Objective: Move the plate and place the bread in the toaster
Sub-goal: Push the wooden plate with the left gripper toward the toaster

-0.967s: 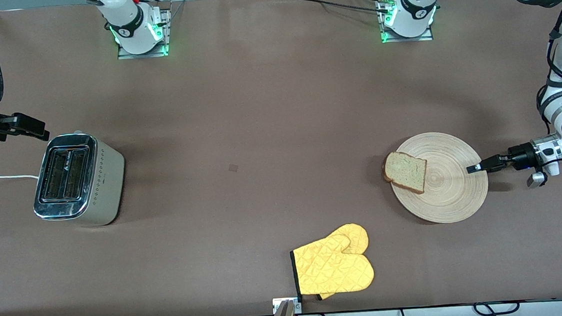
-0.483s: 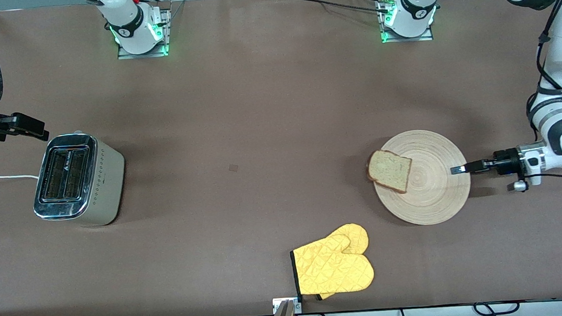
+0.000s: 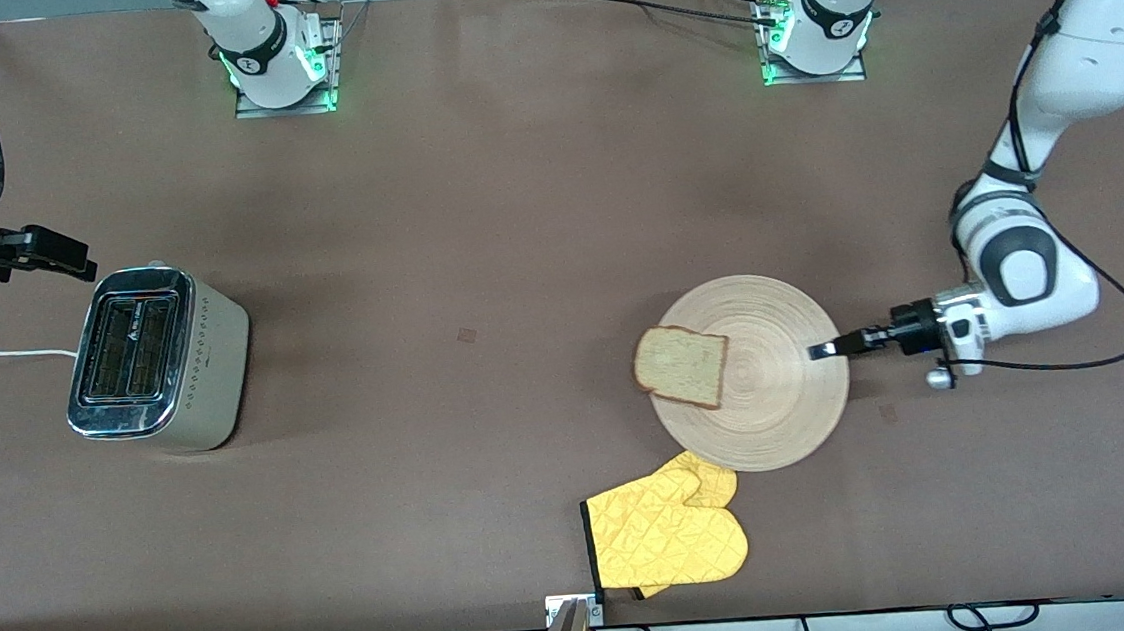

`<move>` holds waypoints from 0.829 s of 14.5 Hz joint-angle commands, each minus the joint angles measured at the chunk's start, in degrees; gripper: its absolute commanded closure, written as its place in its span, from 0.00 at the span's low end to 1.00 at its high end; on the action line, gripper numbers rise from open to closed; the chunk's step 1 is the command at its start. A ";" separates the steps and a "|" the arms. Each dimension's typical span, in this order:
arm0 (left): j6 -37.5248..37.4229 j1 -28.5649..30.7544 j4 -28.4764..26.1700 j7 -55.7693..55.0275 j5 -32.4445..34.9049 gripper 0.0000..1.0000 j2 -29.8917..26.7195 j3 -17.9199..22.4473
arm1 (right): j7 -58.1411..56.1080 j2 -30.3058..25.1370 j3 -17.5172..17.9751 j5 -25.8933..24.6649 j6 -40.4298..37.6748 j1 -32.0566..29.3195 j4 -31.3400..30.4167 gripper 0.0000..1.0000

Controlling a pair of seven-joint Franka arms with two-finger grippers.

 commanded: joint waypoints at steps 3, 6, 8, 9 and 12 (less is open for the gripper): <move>13.47 -5.11 -5.29 -2.40 -3.60 0.99 -2.27 -9.32 | 0.15 0.07 0.22 0.20 -0.86 -0.01 0.86 0.00; 19.97 -14.24 -4.76 -1.70 -12.62 0.99 -1.39 -9.41 | 0.32 0.07 0.13 0.12 -0.68 -0.10 0.86 0.00; 26.04 -21.71 -4.07 0.31 -19.84 0.99 -0.25 -9.33 | 0.24 0.07 0.22 0.03 -0.85 0.16 0.86 0.00; 27.72 -24.01 -2.93 1.63 -22.74 0.99 1.06 -9.33 | 0.33 0.07 0.22 -0.15 -0.77 0.25 0.86 0.00; 28.53 -27.54 -1.26 8.04 -28.64 0.99 3.27 -9.15 | -0.02 0.07 0.22 0.20 -0.94 -0.10 0.86 0.00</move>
